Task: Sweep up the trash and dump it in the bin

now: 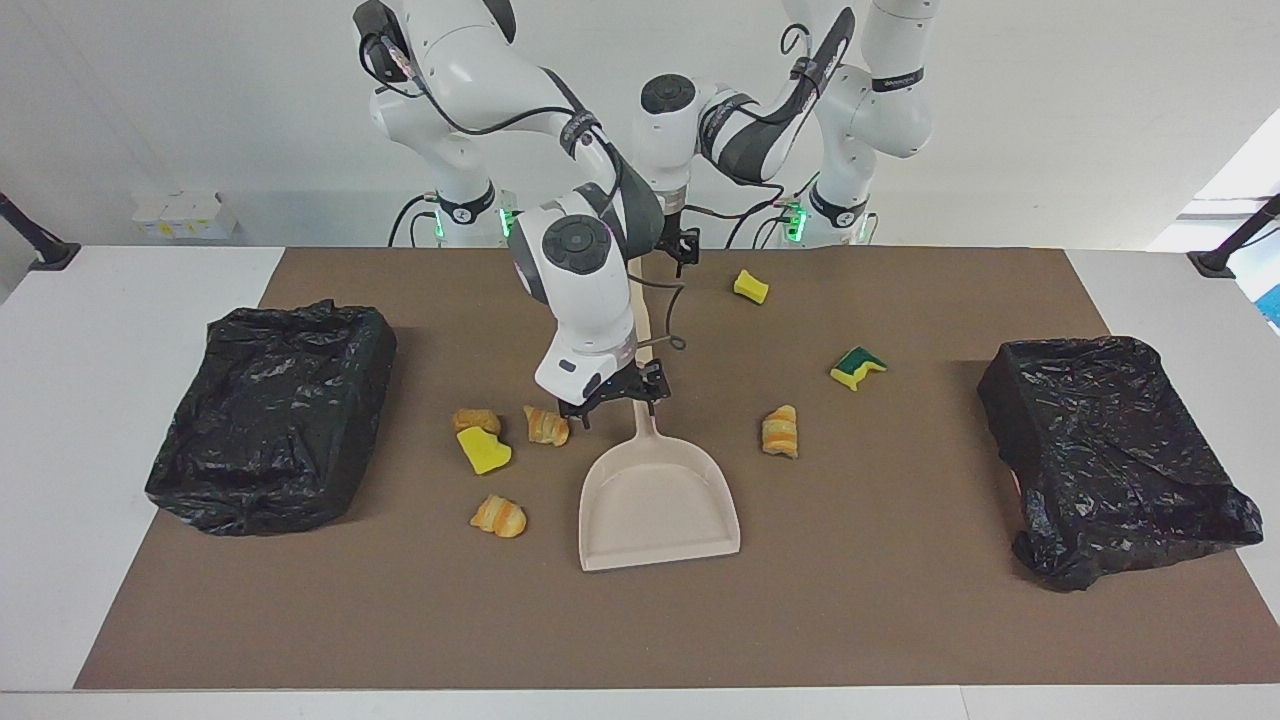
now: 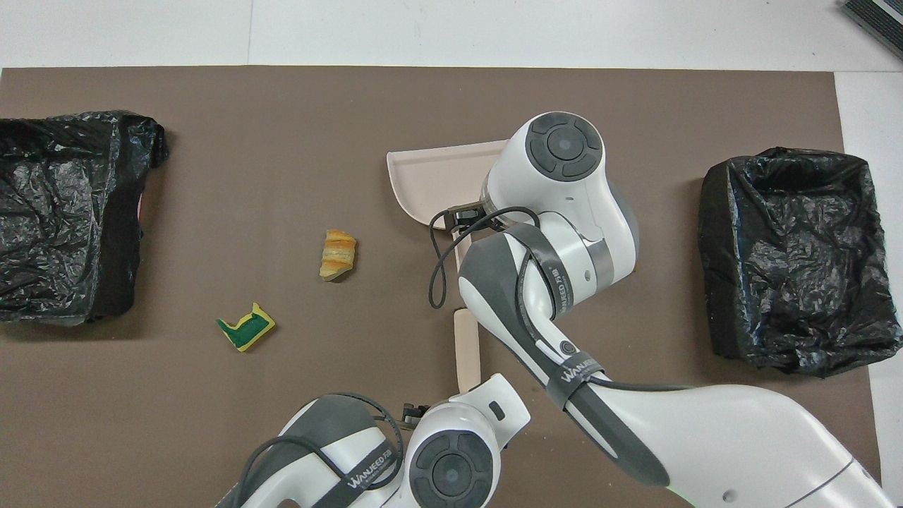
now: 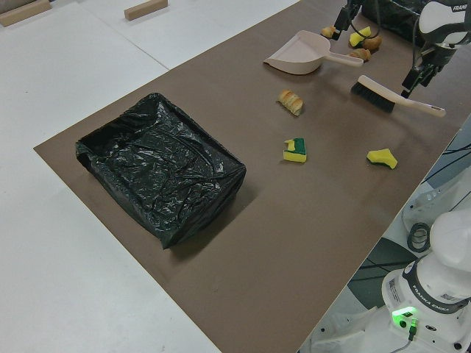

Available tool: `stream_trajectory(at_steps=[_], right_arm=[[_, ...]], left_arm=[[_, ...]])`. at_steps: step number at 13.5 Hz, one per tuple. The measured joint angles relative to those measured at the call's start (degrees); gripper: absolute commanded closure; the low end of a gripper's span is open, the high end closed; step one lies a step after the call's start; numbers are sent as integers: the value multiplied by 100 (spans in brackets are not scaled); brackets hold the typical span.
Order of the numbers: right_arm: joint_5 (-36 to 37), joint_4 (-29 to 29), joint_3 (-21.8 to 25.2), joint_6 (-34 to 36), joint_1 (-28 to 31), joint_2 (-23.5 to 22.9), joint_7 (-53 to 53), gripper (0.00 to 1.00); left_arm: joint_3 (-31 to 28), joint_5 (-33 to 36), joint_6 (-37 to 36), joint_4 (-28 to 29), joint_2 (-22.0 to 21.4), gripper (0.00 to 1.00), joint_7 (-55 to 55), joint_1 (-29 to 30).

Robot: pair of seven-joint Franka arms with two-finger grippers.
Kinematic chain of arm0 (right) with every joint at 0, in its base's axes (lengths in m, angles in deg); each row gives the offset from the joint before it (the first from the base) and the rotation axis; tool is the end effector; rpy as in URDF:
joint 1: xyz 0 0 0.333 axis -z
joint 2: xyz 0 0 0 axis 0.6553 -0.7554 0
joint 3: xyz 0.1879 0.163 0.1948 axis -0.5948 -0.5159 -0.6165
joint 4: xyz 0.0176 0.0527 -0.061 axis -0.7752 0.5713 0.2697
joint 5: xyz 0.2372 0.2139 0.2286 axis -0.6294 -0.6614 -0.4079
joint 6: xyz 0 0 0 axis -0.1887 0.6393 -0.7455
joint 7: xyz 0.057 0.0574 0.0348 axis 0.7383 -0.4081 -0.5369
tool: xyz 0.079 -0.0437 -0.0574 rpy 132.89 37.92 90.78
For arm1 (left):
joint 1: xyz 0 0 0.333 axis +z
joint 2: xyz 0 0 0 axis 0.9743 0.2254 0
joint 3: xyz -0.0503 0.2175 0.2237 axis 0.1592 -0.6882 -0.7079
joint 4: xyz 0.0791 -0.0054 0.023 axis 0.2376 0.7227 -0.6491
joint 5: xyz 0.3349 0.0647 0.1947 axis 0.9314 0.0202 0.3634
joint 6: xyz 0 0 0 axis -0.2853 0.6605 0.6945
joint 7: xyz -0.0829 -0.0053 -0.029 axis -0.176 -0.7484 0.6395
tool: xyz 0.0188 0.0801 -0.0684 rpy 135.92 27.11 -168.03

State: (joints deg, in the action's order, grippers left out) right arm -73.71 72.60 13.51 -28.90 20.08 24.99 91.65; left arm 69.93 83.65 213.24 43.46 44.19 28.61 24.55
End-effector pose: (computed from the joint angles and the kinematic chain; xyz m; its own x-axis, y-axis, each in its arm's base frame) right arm 0.6211 0.3105 0.3945 0.9879 0.1520 0.0317 0.1543 -0.9836 -0.0934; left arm 0.2963 -0.4368 0.3873 0.9711 -0.2370 -0.0277 -0.2355 -0.9706 0.0494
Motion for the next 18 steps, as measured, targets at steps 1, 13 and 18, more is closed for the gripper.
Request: stream_trajectory(at_steps=[1,13,18], right_arm=[[-1,3,0,0,0,0,0,0],[1,183,4,0,-1,36,-20,0],[1,212,4,0,-1,69,-20,0]], left_arm=[[1,0,6,3,28,0,95,-15],[-59,0,435,109,525,24,745,-462],[-81,0,304,64,509,75,808,-462]])
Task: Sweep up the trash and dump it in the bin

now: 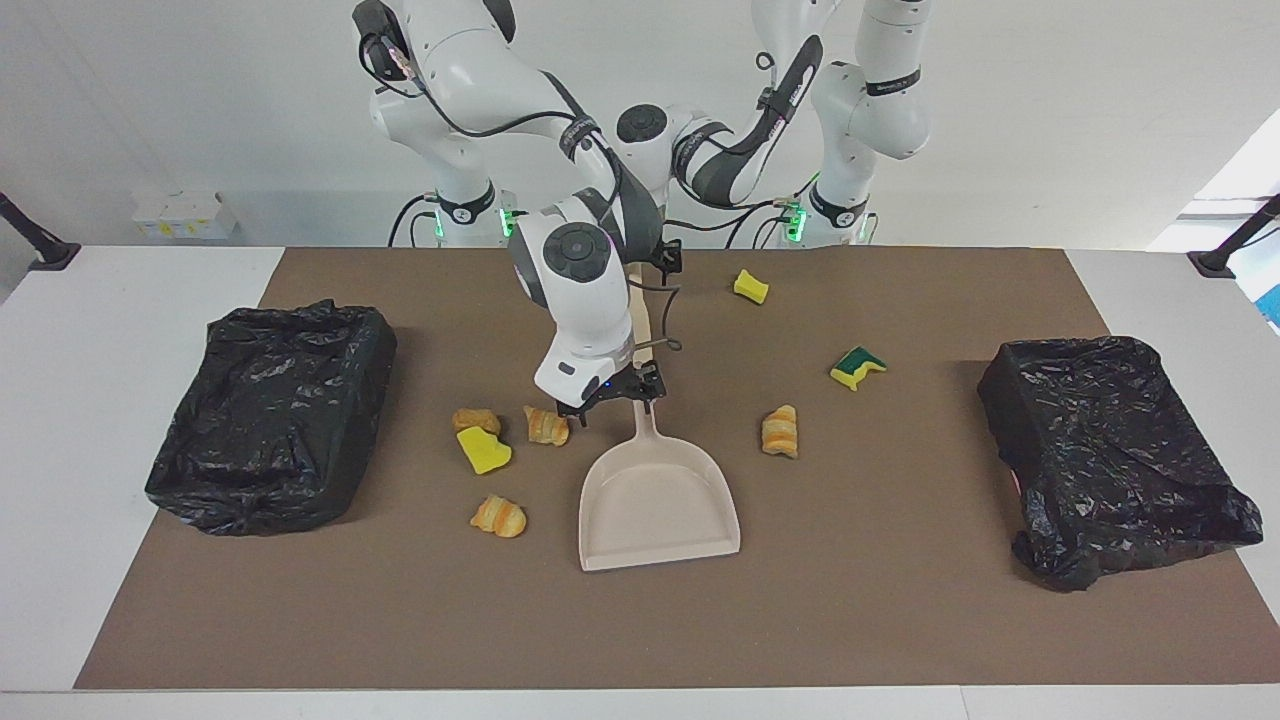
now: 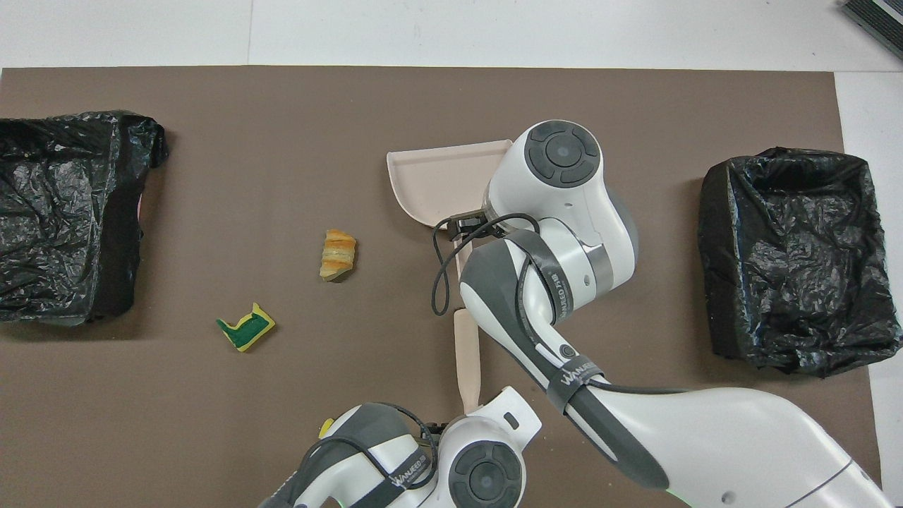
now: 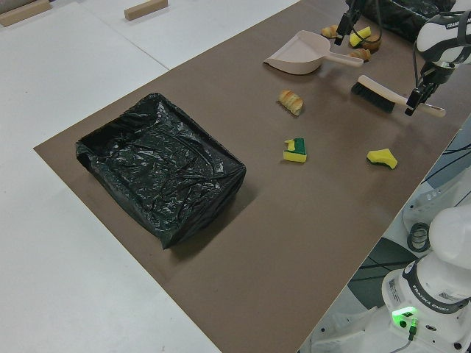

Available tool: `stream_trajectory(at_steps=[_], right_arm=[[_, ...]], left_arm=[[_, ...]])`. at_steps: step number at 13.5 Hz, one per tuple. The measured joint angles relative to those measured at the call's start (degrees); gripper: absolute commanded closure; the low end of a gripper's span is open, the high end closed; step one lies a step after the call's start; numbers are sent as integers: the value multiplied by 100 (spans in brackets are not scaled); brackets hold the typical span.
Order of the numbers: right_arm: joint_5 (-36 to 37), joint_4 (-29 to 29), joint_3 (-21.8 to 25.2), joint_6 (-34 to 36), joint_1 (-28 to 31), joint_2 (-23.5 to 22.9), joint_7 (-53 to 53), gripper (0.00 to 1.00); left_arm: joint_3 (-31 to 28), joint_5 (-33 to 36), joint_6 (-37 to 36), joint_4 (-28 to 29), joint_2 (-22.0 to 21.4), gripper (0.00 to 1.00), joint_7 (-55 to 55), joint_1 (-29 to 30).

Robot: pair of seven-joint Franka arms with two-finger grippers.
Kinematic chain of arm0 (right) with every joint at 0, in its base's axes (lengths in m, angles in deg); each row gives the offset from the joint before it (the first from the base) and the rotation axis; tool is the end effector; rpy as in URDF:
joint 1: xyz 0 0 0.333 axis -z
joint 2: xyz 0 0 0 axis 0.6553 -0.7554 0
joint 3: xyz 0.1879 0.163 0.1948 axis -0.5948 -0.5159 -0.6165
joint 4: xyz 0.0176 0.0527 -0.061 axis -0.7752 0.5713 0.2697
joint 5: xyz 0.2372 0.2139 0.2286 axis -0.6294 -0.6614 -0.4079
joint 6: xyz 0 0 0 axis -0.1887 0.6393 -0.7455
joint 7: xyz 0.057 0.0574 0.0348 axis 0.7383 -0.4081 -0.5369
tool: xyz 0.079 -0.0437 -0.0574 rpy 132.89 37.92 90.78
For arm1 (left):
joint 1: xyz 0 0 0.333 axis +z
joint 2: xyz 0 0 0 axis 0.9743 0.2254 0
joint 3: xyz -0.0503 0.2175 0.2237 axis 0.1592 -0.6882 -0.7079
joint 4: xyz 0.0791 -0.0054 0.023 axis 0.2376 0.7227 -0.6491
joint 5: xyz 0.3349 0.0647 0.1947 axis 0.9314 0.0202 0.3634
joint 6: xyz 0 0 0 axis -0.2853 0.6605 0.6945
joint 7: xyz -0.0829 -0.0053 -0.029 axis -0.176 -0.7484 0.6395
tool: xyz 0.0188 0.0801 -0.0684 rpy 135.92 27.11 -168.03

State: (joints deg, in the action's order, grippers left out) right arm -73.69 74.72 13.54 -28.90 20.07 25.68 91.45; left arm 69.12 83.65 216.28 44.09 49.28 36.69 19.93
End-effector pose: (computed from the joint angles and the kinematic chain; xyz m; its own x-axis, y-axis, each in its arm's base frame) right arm 0.6139 0.3077 0.3852 0.9875 0.1574 0.0087 0.1576 -0.9839 -0.0841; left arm 0.2698 -0.4598 0.3400 0.9851 -0.1592 -0.0655 -0.1589 -0.9872 0.0101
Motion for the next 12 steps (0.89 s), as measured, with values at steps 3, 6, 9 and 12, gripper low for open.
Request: stream_trajectory(at_steps=[3,6,9,12], right_arm=[[0,11,0,0,0,8,0,0],[0,19,0,0,0,11,0,0],[0,30,-3,-13,-3,13,0,0],[0,136,-9,-272,-104,12,0,0]], left_arm=[[-30,2,-81,-45,-9,92,24,3],[-66,95,-302,-183,-25,98,24,34],[-77,245,-664,-241,-181,98,23,35],[-104,390,-1121,-242,-413,98,-25,93]])
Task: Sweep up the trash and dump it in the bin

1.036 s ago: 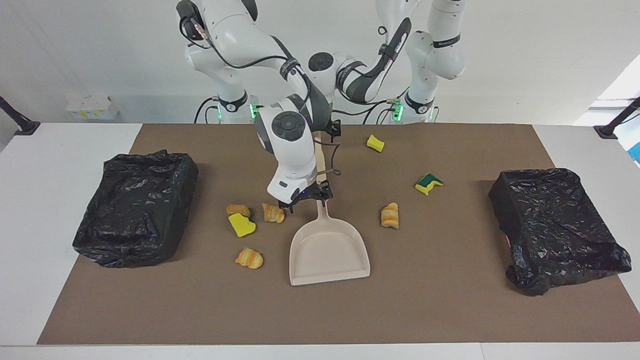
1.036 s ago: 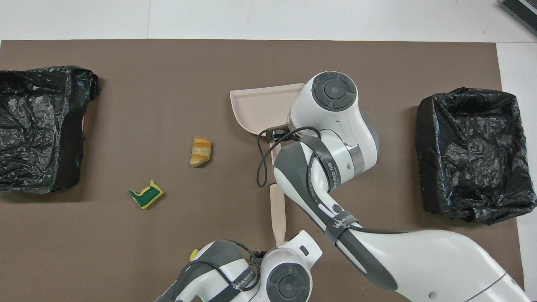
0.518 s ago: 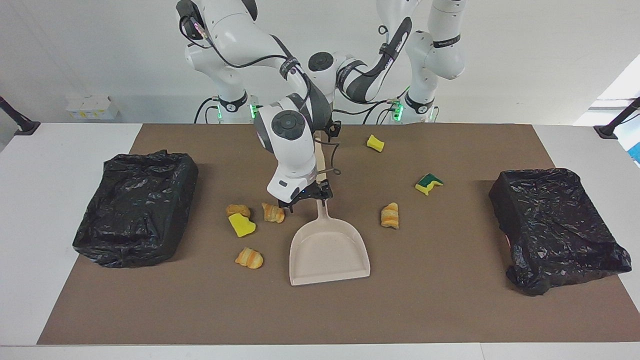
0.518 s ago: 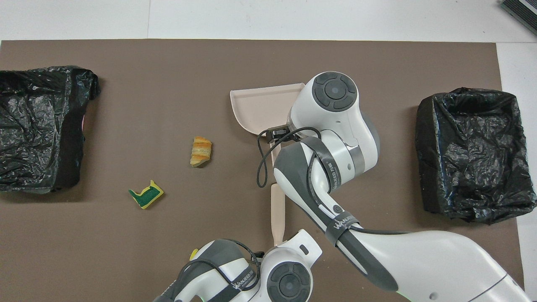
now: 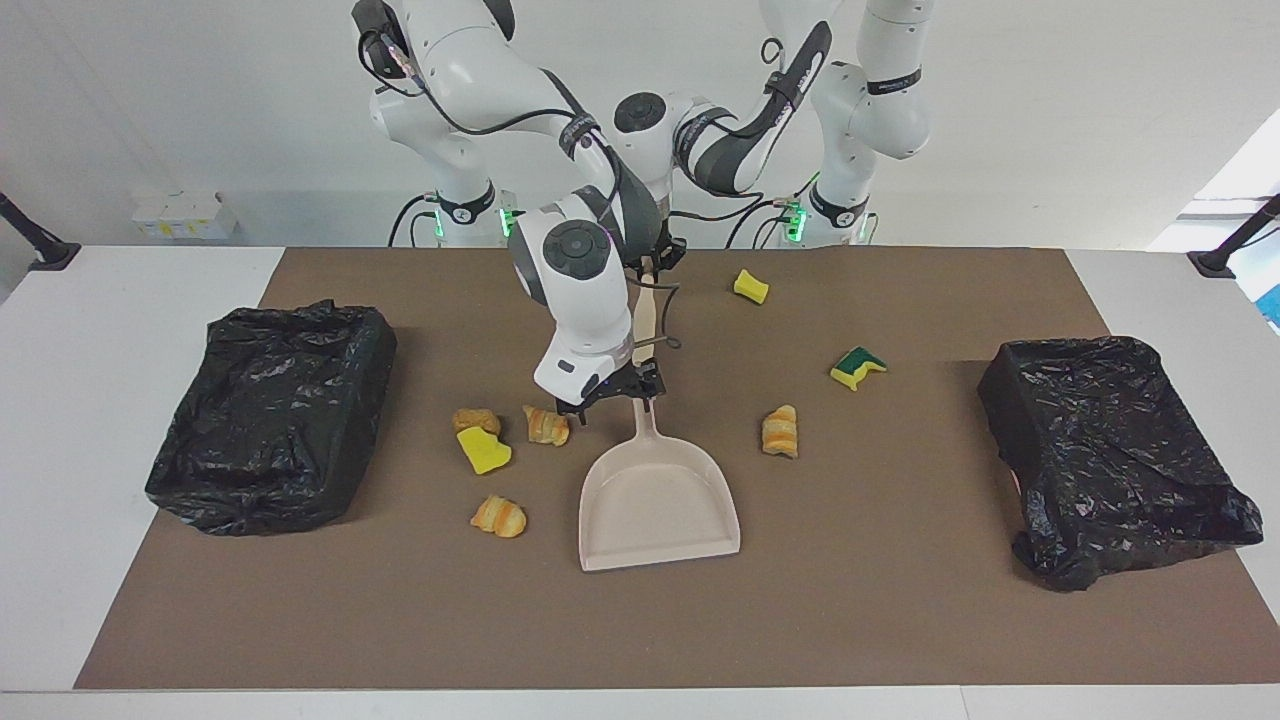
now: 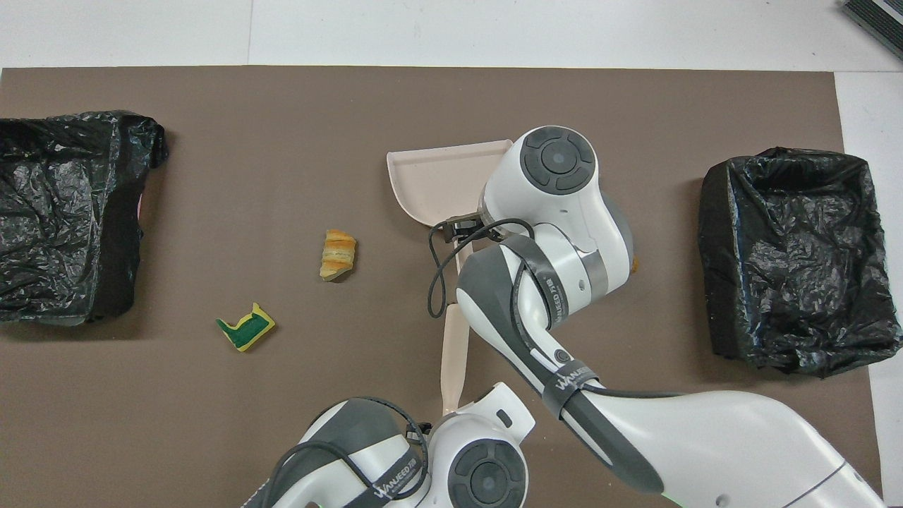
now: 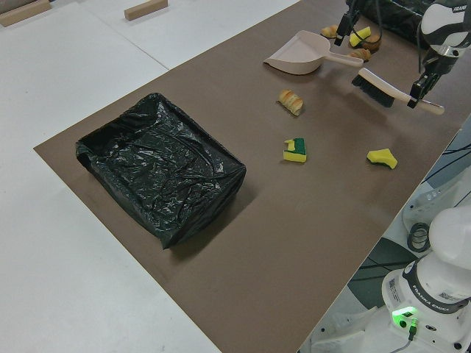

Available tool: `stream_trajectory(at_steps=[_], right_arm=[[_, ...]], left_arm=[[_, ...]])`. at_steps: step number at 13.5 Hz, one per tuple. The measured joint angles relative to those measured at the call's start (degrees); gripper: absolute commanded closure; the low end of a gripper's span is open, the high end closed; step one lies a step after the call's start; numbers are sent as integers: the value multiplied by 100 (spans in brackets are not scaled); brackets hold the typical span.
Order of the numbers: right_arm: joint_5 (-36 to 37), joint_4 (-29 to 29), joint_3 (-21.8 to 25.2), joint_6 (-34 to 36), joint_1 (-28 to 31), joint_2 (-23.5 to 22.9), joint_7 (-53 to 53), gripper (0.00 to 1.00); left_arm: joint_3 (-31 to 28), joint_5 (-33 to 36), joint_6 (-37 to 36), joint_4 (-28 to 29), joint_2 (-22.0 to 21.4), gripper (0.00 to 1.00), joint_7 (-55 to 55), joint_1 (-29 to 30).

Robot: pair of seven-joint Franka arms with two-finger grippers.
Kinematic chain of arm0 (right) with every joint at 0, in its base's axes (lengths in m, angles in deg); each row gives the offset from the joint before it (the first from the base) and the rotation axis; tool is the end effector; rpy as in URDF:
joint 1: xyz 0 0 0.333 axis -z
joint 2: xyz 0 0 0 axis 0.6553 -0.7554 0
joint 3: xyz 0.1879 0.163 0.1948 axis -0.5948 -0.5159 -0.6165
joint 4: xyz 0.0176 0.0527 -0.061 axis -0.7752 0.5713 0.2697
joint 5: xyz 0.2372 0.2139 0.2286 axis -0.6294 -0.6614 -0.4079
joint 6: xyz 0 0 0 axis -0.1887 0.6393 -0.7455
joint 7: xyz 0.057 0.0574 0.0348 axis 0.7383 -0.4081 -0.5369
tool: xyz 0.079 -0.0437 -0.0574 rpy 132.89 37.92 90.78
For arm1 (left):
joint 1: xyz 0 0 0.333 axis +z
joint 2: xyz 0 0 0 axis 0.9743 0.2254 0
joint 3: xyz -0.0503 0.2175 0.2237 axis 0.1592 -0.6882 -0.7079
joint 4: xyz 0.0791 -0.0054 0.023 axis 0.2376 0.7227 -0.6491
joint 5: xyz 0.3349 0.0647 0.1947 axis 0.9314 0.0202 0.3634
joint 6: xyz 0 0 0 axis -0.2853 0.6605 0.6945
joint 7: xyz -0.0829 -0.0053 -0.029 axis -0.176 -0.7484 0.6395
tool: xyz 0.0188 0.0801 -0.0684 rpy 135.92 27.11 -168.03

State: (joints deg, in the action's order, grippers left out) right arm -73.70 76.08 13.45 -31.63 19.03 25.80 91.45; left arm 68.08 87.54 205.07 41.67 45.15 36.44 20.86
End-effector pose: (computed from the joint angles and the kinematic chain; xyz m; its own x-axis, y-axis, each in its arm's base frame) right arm 0.6078 0.3198 0.3798 0.9842 0.1738 0.0334 0.1762 -0.9800 -0.0919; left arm 0.2804 -0.4391 0.3806 0.9823 -0.1694 -0.0800 -0.1760 -0.9807 -0.0848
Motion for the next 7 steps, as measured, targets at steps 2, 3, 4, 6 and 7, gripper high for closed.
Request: stream_trajectory(at_steps=[2,3,4,6,7], right_arm=[[0,158,-2,-255,-147,-4,20,0],[0,231,-2,-337,-197,-4,30,2],[0,293,-2,-375,-224,-4,36,8],[0,400,5,-381,-229,0,36,14],[0,438,10,-382,-227,6,37,21]], left_arm=[[-7,92,-384,2,-133,98,-241,137],[-10,102,-552,5,-194,98,-384,245],[-13,111,-706,8,-264,98,-551,386],[-19,119,-1064,27,-419,98,-886,709],[-23,131,-1237,54,-486,98,-969,847]])
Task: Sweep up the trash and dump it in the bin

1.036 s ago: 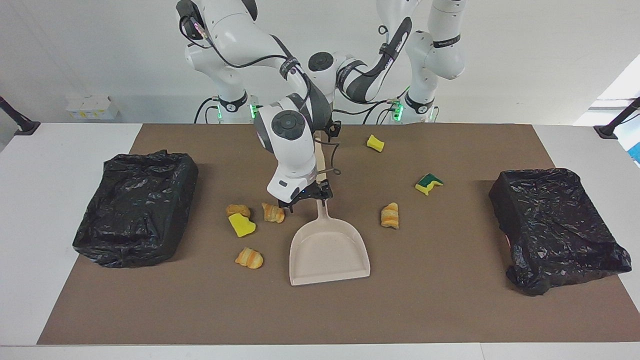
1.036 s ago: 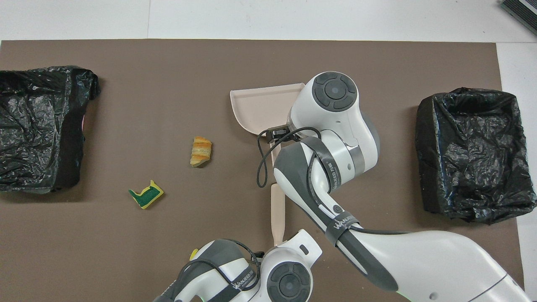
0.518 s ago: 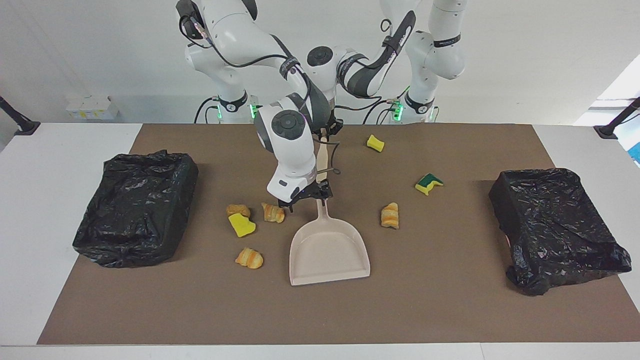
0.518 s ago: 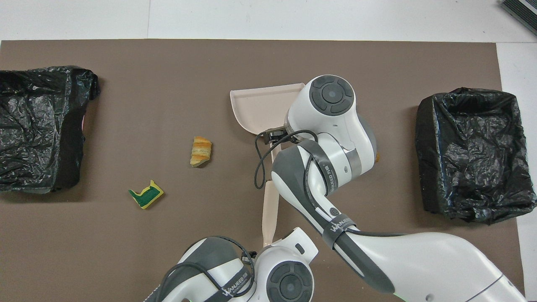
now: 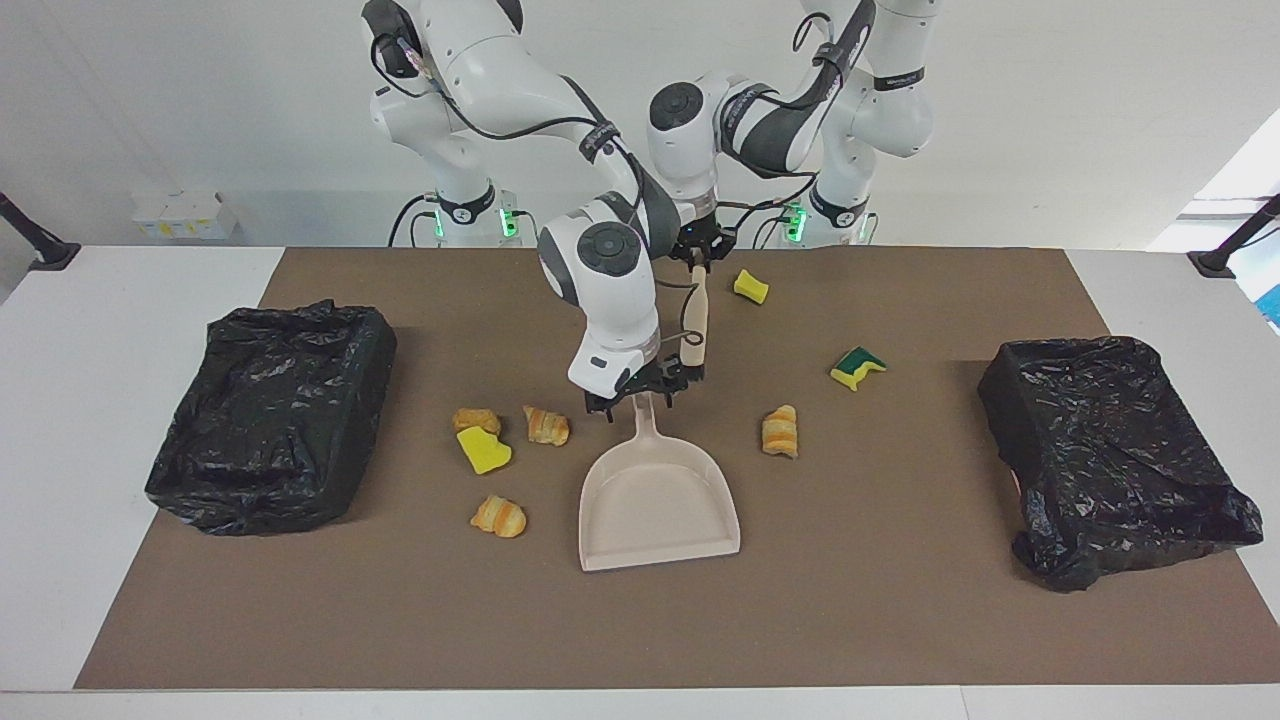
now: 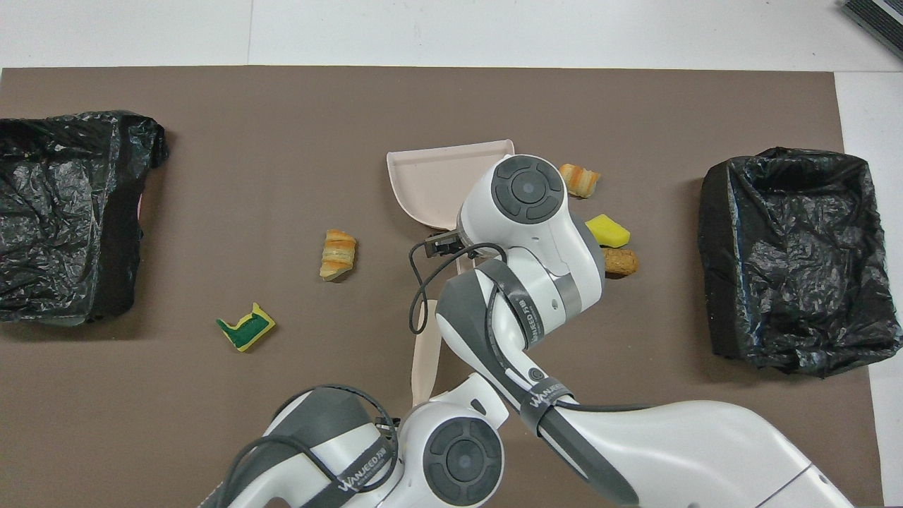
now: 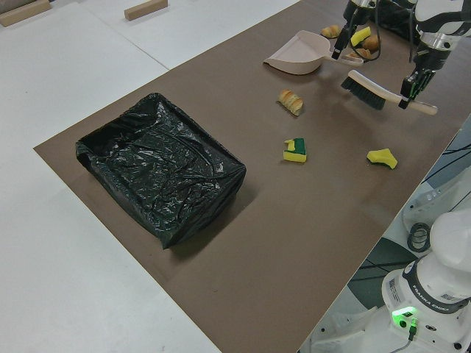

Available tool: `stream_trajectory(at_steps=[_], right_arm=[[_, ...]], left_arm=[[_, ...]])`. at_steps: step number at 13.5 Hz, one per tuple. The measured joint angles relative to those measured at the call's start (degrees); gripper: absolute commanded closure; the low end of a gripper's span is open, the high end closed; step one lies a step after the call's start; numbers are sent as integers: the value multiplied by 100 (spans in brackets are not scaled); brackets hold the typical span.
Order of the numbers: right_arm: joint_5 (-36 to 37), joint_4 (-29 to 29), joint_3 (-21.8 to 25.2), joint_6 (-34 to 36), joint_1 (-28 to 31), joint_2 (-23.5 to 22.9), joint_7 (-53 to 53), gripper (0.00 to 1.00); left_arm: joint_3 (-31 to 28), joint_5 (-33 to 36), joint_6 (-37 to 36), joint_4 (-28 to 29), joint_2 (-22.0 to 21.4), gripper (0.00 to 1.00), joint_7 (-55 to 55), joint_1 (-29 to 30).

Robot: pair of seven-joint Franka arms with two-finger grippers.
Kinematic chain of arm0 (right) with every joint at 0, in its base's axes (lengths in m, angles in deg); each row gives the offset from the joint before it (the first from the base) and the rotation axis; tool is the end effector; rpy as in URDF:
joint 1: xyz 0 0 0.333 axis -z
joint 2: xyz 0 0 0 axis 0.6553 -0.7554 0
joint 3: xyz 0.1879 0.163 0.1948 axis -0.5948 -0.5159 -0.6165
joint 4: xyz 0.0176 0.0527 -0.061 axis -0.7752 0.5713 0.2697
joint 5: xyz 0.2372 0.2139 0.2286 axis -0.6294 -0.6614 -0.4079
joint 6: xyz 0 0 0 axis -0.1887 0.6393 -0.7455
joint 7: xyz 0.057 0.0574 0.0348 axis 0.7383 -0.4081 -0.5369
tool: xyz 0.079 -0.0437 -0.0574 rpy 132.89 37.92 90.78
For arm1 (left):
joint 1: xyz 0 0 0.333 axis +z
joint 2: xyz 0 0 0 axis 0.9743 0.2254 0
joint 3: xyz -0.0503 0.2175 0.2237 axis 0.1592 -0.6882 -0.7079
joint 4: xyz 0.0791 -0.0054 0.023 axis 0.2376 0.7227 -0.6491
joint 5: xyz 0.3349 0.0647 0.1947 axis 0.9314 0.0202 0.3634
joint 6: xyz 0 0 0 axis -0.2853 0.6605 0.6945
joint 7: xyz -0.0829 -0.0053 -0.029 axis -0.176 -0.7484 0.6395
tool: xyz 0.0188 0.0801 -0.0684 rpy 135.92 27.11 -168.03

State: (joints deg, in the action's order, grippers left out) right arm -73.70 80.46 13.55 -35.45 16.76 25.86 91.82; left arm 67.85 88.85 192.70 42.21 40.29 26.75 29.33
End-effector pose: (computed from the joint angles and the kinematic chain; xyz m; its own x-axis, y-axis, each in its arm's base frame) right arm 0.5861 0.3389 0.3508 0.9787 0.2038 0.0250 0.2052 -0.9748 -0.0876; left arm 0.3226 -0.3652 0.4049 0.9654 -0.1793 -0.1893 -0.2123 -0.9621 -0.1713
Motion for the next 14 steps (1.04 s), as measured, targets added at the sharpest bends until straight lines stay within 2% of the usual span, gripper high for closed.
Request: stream_trajectory(at_steps=[4,6,11,13,14], right_arm=[[0,166,-7,0,-27,85,0,54],[0,207,-17,1,-42,116,0,100],[6,224,-27,294,-134,306,-45,100],[15,223,-13,670,-100,562,-685,100],[14,224,9,869,-21,700,-1333,100]], left_arm=[[-5,154,-481,298,-253,100,-61,226],[4,178,-799,501,-416,100,-22,226],[44,194,-1138,958,-844,100,206,225],[87,194,-1147,1071,-959,100,205,220],[108,194,-1147,1091,-1005,100,194,204]])
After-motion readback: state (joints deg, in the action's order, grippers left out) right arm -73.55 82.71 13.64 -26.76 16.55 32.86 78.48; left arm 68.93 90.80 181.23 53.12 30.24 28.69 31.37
